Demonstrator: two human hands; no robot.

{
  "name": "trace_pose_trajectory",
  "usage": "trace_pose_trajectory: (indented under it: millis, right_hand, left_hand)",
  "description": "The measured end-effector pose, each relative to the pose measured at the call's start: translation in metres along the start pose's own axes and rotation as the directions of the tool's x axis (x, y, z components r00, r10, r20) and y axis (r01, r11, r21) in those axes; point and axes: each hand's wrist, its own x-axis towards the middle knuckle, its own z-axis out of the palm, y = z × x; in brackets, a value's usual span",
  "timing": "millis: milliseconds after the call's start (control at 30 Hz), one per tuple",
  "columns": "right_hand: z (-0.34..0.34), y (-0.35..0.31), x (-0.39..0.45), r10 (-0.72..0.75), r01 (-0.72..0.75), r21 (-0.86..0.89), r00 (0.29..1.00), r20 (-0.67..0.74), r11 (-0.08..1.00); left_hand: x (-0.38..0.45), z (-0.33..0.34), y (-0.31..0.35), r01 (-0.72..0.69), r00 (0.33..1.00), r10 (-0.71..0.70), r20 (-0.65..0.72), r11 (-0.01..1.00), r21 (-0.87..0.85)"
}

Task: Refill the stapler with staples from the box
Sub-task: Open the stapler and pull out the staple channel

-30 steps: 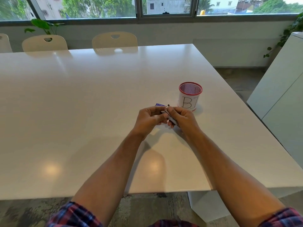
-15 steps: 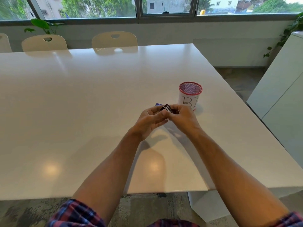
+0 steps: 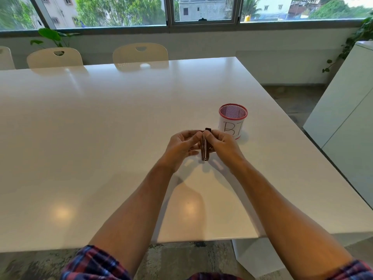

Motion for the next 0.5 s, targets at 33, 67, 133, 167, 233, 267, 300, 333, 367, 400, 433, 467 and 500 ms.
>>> trace_pose_trajectory:
  millis: [33,67,133,167,233,267,300,333,367,400,433,467,500]
  right_hand:
    - [0.001,-0.001,0.000,0.002,-0.003,0.048,1.000,0.022,0.999]
    - [0.002,-0.002,0.000,-0.005,0.002,0.077,0.999,0.040,0.997]
    - [0.004,-0.003,0.001,-0.021,0.017,0.091,0.999,0.044,0.996]
    - [0.006,-0.004,0.001,-0.023,0.020,0.090,0.999,0.033,0.996]
    - [0.010,-0.006,0.002,-0.022,0.024,0.071,0.999,-0.030,0.997]
    - [0.012,-0.005,0.003,-0.025,0.029,0.049,0.997,-0.073,0.998]
    - [0.014,-0.004,0.003,-0.033,0.035,0.017,0.993,-0.116,0.999]
    - [0.017,-0.004,0.004,-0.044,0.042,-0.017,0.987,-0.154,0.999]
    - [0.019,-0.003,0.004,-0.057,0.049,-0.045,0.982,-0.180,0.998]
    - [0.022,-0.002,0.004,-0.069,0.057,-0.063,0.978,-0.197,0.996]
    - [0.024,-0.001,0.004,-0.081,0.065,-0.081,0.974,-0.210,0.995]
    - [0.026,0.000,0.004,-0.097,0.075,-0.106,0.970,-0.224,0.992]
    - [0.028,0.001,0.004,-0.116,0.085,-0.137,0.964,-0.240,0.987]
  left_hand:
    - [-0.001,0.000,0.001,-0.019,1.000,0.019,-0.013,1.000,0.020]
    - [-0.001,0.000,0.001,-0.035,0.999,0.037,-0.031,0.998,0.047]
    - [-0.002,0.002,0.003,-0.063,0.995,0.071,-0.077,0.993,0.095]
    - [-0.001,0.003,0.004,-0.075,0.991,0.085,-0.101,0.992,0.101]
    - [-0.001,0.007,0.005,-0.093,0.983,0.105,-0.151,0.992,0.085]
    - [-0.002,0.008,0.005,-0.100,0.979,0.110,-0.169,0.993,0.064]
    - [-0.002,0.010,0.005,-0.105,0.977,0.110,-0.180,0.994,0.038]
    - [-0.002,0.011,0.004,-0.107,0.976,0.107,-0.188,0.994,0.014]
    - [-0.003,0.013,0.003,-0.102,0.975,0.099,-0.199,0.995,-0.008]
    - [-0.003,0.015,0.003,-0.094,0.973,0.085,-0.213,0.995,-0.033]
    - [-0.004,0.017,0.003,-0.082,0.971,0.066,-0.230,0.995,-0.060]
    - [-0.004,0.020,0.002,-0.069,0.967,0.045,-0.253,0.994,-0.086]
    - [-0.005,0.023,0.002,-0.058,0.960,0.026,-0.279,0.992,-0.109]
